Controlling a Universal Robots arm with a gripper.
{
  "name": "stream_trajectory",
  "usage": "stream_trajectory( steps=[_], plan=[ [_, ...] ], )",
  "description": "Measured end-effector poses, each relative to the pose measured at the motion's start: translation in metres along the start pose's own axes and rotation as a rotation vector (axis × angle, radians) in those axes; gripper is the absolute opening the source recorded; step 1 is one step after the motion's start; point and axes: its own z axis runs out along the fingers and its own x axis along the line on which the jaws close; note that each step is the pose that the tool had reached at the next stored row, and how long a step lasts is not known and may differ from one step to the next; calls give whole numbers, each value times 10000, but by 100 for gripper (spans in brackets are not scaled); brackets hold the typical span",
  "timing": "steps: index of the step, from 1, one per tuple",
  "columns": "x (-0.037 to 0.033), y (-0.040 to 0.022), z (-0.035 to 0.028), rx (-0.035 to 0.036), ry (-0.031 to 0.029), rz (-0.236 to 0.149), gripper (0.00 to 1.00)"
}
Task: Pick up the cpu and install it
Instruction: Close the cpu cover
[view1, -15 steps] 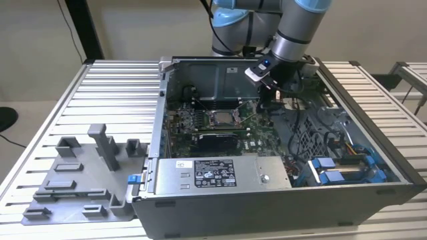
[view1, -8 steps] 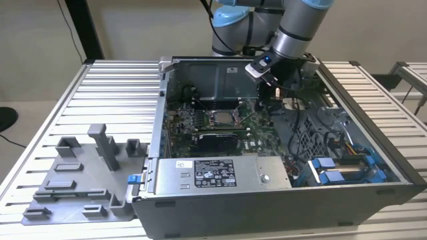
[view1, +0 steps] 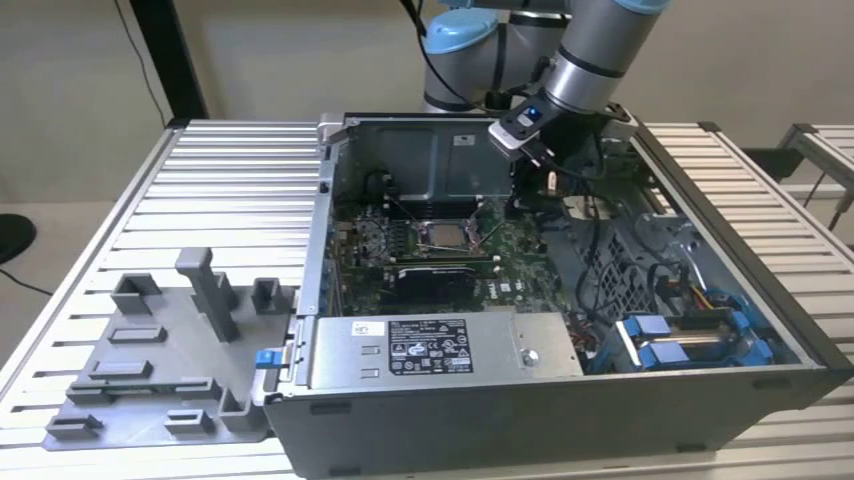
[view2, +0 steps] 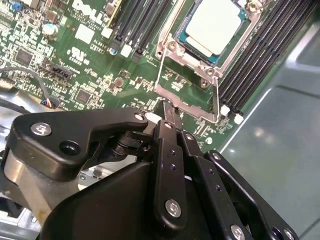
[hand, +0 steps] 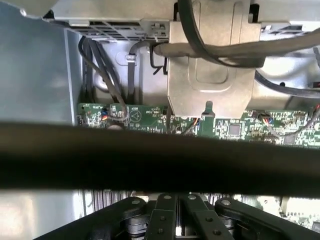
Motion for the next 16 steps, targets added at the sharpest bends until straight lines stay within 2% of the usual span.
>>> stream_trajectory(
  steps=[4, 7, 11, 16],
  plan=[
    [1, -25, -5, 171, 15, 3, 0],
    [1, -61, 0, 261, 21, 5, 0],
    [2, -125, 12, 337, 23, 6, 0],
    [4, -226, 32, 392, 24, 7, 0]
  ],
)
